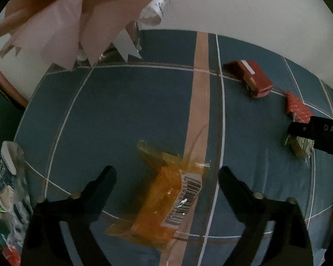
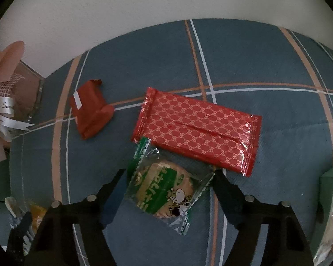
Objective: Organize snacks
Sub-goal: 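Grasp the orange bread pack with the left tool while the right tool grasps the green biscuit packet, then carry both packets over the white tray and open both tools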
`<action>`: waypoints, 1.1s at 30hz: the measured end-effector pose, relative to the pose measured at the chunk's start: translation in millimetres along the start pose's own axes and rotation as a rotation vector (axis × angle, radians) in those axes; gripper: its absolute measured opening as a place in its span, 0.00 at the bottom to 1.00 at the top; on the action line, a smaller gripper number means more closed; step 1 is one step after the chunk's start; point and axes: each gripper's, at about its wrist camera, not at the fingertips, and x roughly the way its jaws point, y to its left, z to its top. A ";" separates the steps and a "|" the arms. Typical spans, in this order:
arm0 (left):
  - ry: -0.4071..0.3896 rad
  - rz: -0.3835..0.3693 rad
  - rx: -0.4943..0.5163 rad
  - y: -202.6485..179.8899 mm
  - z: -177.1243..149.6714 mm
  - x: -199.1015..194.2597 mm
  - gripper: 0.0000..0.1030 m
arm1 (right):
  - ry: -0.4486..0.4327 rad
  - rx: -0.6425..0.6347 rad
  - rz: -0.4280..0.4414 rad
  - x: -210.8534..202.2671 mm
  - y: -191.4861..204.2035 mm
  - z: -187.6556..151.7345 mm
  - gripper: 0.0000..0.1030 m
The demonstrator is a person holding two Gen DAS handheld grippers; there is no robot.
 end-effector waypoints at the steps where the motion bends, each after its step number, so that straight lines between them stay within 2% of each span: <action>1: 0.004 -0.007 -0.003 0.6 1.0 3.0 0.79 | 0.001 -0.001 0.001 -0.2 0.5 0.3 0.71; 3: 0.012 -0.029 -0.017 1.4 -0.6 5.9 0.65 | 0.006 0.001 0.010 -1.6 -1.1 -1.0 0.65; 4: 0.017 -0.038 -0.025 2.3 -2.0 6.5 0.54 | 0.010 0.005 0.019 -2.7 -3.8 -1.8 0.64; 5: 0.018 -0.039 -0.031 2.7 -2.8 7.2 0.52 | 0.012 0.008 0.024 -3.1 -4.5 -2.2 0.60; 9: 0.005 -0.040 -0.048 2.3 -6.0 3.8 0.38 | 0.025 0.017 0.037 -6.1 -12.3 -6.1 0.57; 17: -0.007 -0.088 -0.104 -8.5 -14.3 -18.1 0.36 | 0.060 0.046 0.053 -17.3 -42.8 -30.6 0.55; 23: -0.031 -0.121 -0.123 -28.2 -26.6 -54.4 0.36 | 0.057 0.086 0.073 -42.3 -77.1 -55.1 0.55; 33: -0.026 -0.226 -0.143 -92.3 -47.2 -101.2 0.36 | -0.010 0.139 0.087 -96.1 -122.9 -90.7 0.55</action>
